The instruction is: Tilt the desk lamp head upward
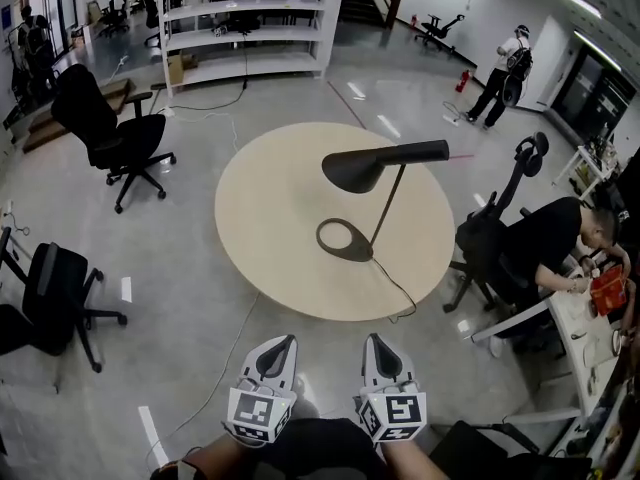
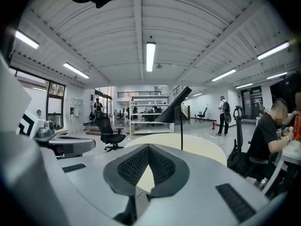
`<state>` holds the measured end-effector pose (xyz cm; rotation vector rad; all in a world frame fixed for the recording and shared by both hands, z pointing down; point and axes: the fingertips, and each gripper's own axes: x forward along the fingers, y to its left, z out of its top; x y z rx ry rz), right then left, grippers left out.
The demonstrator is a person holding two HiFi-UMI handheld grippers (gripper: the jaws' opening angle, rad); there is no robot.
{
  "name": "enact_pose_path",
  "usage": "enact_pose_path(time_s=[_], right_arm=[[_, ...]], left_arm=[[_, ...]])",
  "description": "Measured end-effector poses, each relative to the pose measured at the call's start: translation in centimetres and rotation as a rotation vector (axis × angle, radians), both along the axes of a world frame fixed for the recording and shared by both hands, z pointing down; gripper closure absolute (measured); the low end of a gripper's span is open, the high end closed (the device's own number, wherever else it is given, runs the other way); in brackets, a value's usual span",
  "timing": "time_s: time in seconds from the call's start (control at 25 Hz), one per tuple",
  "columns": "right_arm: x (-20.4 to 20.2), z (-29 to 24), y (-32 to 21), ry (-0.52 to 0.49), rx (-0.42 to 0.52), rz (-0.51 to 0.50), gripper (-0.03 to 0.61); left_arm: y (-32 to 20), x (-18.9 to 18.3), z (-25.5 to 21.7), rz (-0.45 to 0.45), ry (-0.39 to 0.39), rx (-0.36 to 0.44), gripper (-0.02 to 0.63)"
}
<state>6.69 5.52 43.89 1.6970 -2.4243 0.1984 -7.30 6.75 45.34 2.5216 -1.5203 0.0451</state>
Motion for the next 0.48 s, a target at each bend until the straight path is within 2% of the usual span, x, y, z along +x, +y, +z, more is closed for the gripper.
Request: enact_pose_path(time_s=[0.24, 0.48], right_arm=[[-1.5, -0.2, -3.2, 0.024, 0.012, 0.021, 0.569], [-1.5, 0.3, -7.1, 0.024, 0.013, -0.004, 0.569]], left_arm=[[-3.4, -1.9, 0.0, 0.009, 0.015, 0.012, 0.566], [-7.9, -1.1, 0.2, 0.015, 0.027, -0.001, 0.566]])
